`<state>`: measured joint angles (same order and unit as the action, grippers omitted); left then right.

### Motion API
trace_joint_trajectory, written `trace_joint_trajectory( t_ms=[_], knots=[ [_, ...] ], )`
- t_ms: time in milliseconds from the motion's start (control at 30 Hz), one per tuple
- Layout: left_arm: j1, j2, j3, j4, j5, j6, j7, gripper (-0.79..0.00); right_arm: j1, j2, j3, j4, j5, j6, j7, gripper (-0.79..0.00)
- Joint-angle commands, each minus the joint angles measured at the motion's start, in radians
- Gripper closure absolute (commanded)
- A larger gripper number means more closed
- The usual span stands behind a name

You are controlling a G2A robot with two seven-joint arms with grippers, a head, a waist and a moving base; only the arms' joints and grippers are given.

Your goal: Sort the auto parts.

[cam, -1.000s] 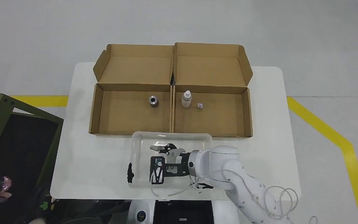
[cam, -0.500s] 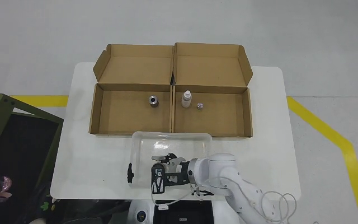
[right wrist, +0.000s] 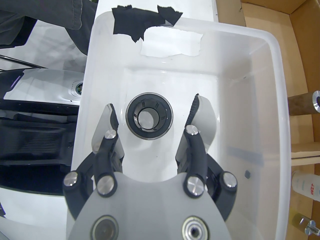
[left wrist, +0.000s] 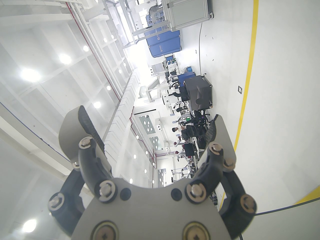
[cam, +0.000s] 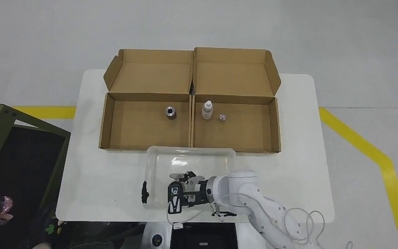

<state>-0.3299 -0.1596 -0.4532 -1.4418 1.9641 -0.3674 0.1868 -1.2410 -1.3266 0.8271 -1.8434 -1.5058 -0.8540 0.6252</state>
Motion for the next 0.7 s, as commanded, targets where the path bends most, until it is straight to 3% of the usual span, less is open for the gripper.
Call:
trace_joint_trajectory(
  t_ms=[0,433,667],
  knots=[
    [0.000,0.000,0.000,0.000,0.000,0.000,0.000,-0.785,0.013,-0.002,-0.009,0.017,0.004,0.006,-0.001,-0.511],
    [0.000,0.000,0.000,0.000,0.000,0.000,0.000,-0.785,0.087,-0.015,-0.069,0.122,0.034,0.038,-0.006,-0.465],
    [0.000,0.000,0.000,0.000,0.000,0.000,0.000,-0.785,0.110,-0.019,-0.088,0.142,0.055,0.043,-0.021,-0.252]
  ],
)
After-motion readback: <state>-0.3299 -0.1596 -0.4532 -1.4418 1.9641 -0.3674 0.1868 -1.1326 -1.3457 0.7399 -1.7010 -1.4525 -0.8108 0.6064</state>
